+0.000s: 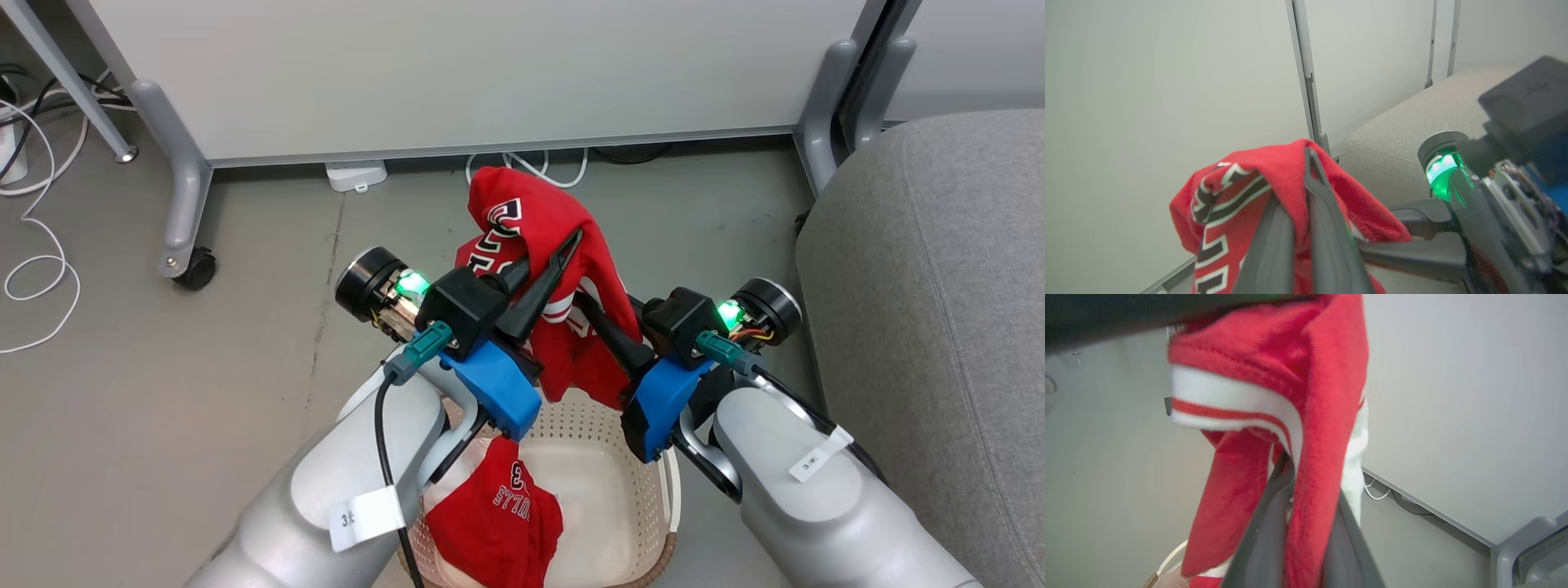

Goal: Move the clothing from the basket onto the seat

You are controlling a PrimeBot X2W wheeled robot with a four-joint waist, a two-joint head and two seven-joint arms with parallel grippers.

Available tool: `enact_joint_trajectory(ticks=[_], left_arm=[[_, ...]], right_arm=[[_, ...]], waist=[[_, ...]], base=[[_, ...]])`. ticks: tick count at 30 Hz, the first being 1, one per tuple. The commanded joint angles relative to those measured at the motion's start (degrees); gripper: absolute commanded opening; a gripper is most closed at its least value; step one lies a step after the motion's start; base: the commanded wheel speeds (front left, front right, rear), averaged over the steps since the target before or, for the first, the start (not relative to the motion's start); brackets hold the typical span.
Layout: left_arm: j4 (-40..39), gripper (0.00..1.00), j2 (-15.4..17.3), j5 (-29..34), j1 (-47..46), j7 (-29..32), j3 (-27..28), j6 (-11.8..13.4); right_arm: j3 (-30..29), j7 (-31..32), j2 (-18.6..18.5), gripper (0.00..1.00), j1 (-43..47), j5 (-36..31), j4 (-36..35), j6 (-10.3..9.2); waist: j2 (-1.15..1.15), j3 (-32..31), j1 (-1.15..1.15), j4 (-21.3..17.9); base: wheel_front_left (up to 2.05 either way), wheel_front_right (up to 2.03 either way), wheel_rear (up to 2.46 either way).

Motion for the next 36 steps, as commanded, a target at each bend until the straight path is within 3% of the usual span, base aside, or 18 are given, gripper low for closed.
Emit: enact_joint_trajectory(ticks=[1,2,20,36], left_arm=[[0.28,0.17,0.09,-0.07,-0.20,-0.28,0.52,-0.12],[0.58,1.00,0.07,-0.06,-0.15,-0.27,0.53,-0.12],[0.56,1.00,0.47,1.56,1.79,-0.22,1.33,0.32],[-2.05,1.00,1.69,3.27,2.50,-0.22,1.14,0.08]], right_arm=[[-0.43,-0.20,0.20,0.00,0.32,0.20,-0.58,0.01],[-0.62,-0.20,0.24,0.00,0.40,0.20,-0.82,0.01],[-8.74,-0.21,0.58,0.00,2.96,-0.53,-6.03,0.01],[-23.15,-0.21,-0.33,0.00,7.40,-3.94,-12.80,0.01]], waist=[[0.00,0.04,0.00,-0.01],[0.00,0.04,0.00,-0.03],[0.00,1.59,0.00,-1.62],[0.00,5.41,0.00,-10.69]], base=[[0.00,0.00,0.00],[0.00,0.00,0.00],[0.00,0.00,0.00],[0.00,0.00,0.00]])
